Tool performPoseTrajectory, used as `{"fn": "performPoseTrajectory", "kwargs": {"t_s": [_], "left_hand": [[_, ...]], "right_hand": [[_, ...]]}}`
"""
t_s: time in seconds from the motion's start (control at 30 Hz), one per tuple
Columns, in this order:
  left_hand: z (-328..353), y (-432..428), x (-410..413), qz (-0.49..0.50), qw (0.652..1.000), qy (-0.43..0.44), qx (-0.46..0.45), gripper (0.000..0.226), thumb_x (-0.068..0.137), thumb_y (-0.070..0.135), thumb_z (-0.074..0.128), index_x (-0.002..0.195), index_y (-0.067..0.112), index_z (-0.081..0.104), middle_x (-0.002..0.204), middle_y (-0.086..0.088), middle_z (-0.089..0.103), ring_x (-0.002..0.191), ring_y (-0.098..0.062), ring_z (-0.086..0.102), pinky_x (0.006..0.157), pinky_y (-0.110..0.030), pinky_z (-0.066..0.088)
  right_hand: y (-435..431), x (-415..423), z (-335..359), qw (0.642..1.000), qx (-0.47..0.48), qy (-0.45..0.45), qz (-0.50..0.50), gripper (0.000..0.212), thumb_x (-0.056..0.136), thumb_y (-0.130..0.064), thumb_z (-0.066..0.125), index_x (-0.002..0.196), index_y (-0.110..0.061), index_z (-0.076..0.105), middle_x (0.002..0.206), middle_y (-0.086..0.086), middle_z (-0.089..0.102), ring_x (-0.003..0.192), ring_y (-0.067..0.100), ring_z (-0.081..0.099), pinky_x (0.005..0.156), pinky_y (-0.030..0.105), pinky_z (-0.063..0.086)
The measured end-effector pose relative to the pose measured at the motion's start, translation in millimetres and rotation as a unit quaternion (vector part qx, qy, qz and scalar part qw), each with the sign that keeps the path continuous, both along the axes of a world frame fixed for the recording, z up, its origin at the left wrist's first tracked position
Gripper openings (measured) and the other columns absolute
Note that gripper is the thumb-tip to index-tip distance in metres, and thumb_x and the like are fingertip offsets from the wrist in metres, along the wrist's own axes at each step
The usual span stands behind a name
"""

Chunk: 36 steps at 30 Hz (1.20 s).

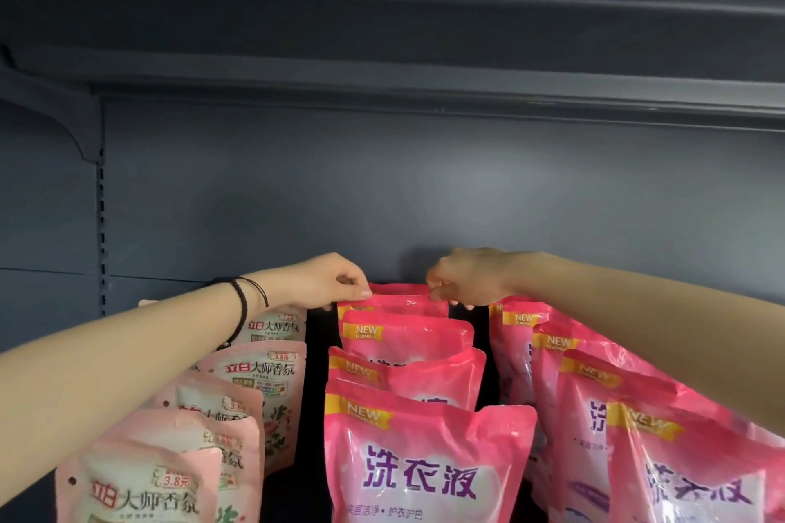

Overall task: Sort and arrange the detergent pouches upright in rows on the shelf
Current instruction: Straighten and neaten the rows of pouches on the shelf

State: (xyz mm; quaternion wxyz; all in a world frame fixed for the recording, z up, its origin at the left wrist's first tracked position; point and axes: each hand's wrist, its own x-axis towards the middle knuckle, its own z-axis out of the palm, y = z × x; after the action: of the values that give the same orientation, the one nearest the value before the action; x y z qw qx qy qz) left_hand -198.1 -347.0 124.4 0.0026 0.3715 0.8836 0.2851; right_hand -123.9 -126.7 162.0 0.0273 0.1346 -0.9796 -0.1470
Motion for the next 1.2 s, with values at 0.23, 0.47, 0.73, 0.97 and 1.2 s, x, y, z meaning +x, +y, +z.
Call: {"fn": "performPoseTrajectory", "kwargs": {"t_s": [0.23, 0.47, 0.73, 0.97, 1.2], "left_hand": [[6.7, -31.2, 23.3, 0.062, 0.935, 0.314, -0.154, 0.021, 0.094, 0.052, 0.043, 0.1, 0.037, 0.057, 0.09, 0.017, 0.061, 0.081, -0.003, 0.057, 0.065, -0.026, 0.045], [23.3, -64.4, 68.7, 0.054, 0.913, 0.351, -0.203, 0.044, 0.093, 0.06, 0.032, 0.073, 0.027, 0.051, 0.069, 0.007, 0.057, 0.068, -0.01, 0.057, 0.06, -0.029, 0.044], [40.2, -124.5, 145.3, 0.022, 0.875, 0.409, -0.256, 0.05, 0.089, 0.062, 0.021, 0.084, 0.028, 0.058, 0.072, 0.012, 0.055, 0.077, -0.006, 0.054, 0.074, -0.035, 0.048], [-18.0, -204.3, 188.1, 0.047, 0.925, 0.376, 0.034, 0.034, 0.089, 0.057, 0.033, 0.097, 0.038, 0.06, 0.086, 0.026, 0.056, 0.092, 0.013, 0.049, 0.071, -0.01, 0.036], [-114.6, -202.3, 181.6, 0.065, 0.901, 0.045, 0.426, 0.02, 0.089, 0.04, 0.054, 0.108, 0.036, 0.06, 0.108, 0.029, 0.061, 0.105, 0.008, 0.056, 0.087, -0.013, 0.046]], "right_hand": [[-7.4, 18.8, 7.6, 0.995, 0.081, 0.035, 0.045, 0.02, 0.099, -0.037, 0.043, 0.087, -0.026, 0.055, 0.085, -0.009, 0.055, 0.084, 0.017, 0.049, 0.08, 0.034, 0.048], [-11.8, 34.5, 15.7, 0.989, 0.09, 0.097, 0.071, 0.041, 0.095, -0.054, 0.037, 0.077, -0.023, 0.055, 0.087, -0.004, 0.066, 0.082, 0.02, 0.059, 0.079, 0.04, 0.053], [-66.4, 109.8, 38.8, 0.976, 0.006, 0.194, 0.096, 0.047, 0.092, -0.06, 0.035, 0.058, -0.027, 0.04, 0.064, -0.019, 0.047, 0.07, 0.012, 0.048, 0.065, 0.03, 0.039], [-146.6, 182.4, -13.1, 0.939, -0.155, 0.281, 0.122, 0.044, 0.085, -0.063, 0.036, 0.063, -0.028, 0.051, 0.052, -0.017, 0.048, 0.051, 0.001, 0.049, 0.052, 0.026, 0.038], [-207.8, 188.3, -111.2, 0.821, -0.471, 0.307, 0.099, 0.032, 0.088, -0.051, 0.05, 0.077, -0.025, 0.064, 0.066, -0.014, 0.062, 0.062, 0.005, 0.057, 0.056, 0.012, 0.04]]}}
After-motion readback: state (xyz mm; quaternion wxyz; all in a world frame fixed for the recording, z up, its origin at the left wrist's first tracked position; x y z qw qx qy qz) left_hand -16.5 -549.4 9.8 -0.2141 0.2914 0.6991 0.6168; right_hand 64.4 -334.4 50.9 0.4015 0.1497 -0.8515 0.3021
